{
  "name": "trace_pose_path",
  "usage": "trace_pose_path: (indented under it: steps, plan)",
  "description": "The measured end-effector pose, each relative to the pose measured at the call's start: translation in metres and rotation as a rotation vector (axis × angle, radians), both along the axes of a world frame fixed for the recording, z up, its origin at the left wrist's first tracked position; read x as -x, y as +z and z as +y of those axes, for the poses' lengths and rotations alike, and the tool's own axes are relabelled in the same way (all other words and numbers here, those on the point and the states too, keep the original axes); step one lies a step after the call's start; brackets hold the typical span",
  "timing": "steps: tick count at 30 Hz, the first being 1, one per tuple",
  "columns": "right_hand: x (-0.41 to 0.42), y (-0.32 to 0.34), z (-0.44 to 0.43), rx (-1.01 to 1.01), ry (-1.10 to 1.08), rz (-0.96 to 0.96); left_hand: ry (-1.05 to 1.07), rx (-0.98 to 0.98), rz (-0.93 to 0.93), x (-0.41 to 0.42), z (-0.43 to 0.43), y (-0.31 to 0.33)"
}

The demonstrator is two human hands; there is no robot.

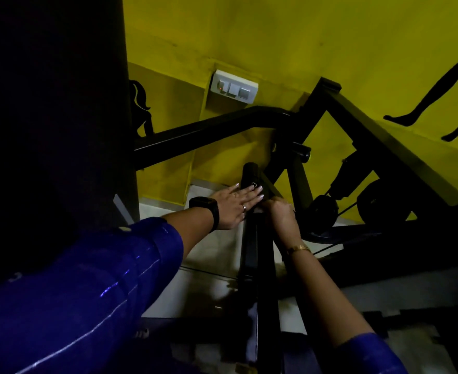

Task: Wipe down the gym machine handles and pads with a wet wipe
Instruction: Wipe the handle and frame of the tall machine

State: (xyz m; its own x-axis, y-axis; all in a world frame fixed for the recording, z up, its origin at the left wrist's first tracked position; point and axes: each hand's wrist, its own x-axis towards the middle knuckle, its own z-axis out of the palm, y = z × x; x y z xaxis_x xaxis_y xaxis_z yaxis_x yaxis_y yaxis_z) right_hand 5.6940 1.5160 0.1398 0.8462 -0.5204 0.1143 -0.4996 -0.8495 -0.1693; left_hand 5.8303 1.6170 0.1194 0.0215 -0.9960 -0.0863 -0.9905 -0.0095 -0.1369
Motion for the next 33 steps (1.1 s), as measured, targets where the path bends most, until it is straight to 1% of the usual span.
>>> trace_pose_path:
  steps: [2, 5, 6, 8, 9, 10, 13, 15, 17, 19, 21, 23, 25, 26, 28, 29, 30, 31, 33]
  plan:
    - [0.006, 0.001, 0.005, -0.005, 0.057, 0.045, -0.001, -0.001, 0.003, 0.000, 0.000, -0.001]
    - [0.023, -0.001, 0.014, -0.024, 0.115, 0.047, 0.013, 0.003, 0.009, 0.003, -0.001, -0.004]
    - [0.027, 0.001, 0.017, -0.037, 0.137, 0.082, 0.014, -0.002, 0.006, 0.003, -0.001, -0.004]
    - [0.025, 0.008, 0.015, -0.081, 0.185, 0.233, 0.014, -0.012, -0.001, 0.003, -0.001, -0.004]
    - [0.020, 0.012, 0.012, -0.091, 0.199, 0.277, 0.013, -0.015, -0.003, 0.002, 0.000, -0.003]
    - [0.014, 0.016, 0.010, -0.079, 0.202, 0.259, 0.009, -0.021, -0.002, 0.002, 0.000, -0.001]
    - [0.001, 0.018, -0.002, 0.025, 0.113, 0.066, 0.013, -0.044, 0.002, 0.002, 0.000, 0.003]
    - [-0.003, 0.010, -0.004, 0.049, 0.082, 0.088, 0.024, -0.053, -0.008, 0.002, 0.000, 0.004]
    - [-0.003, 0.000, -0.003, 0.009, 0.078, 0.122, 0.033, -0.061, -0.006, 0.002, -0.001, 0.002]
    - [0.004, 0.000, 0.007, 0.018, 0.093, 0.126, 0.038, -0.054, -0.010, 0.003, -0.001, 0.000]
    - [0.013, 0.006, 0.022, 0.058, 0.135, 0.157, 0.033, -0.052, -0.016, 0.003, 0.000, 0.000]
    - [0.020, 0.012, 0.038, 0.095, 0.202, 0.236, 0.034, -0.057, -0.022, 0.004, 0.000, 0.000]
    - [0.024, 0.015, 0.042, 0.084, 0.277, 0.304, 0.040, -0.049, -0.021, 0.005, 0.000, 0.000]
    - [0.023, 0.017, 0.040, 0.047, 0.319, 0.314, 0.039, -0.049, -0.014, 0.004, 0.000, 0.000]
    - [0.018, 0.021, 0.029, -0.051, 0.333, 0.250, 0.028, -0.060, 0.015, 0.004, 0.002, 0.002]
    - [0.014, 0.022, 0.021, -0.068, 0.310, 0.175, 0.027, -0.061, 0.031, 0.004, 0.001, 0.002]
    - [0.011, 0.022, 0.013, -0.051, 0.276, 0.107, 0.029, -0.059, 0.036, 0.004, 0.001, 0.002]
    - [0.008, 0.021, 0.008, -0.006, 0.238, 0.078, 0.037, -0.057, 0.034, 0.005, 0.001, 0.002]
    - [0.006, 0.012, 0.004, 0.043, 0.151, 0.095, 0.051, -0.060, 0.029, 0.006, 0.001, 0.003]
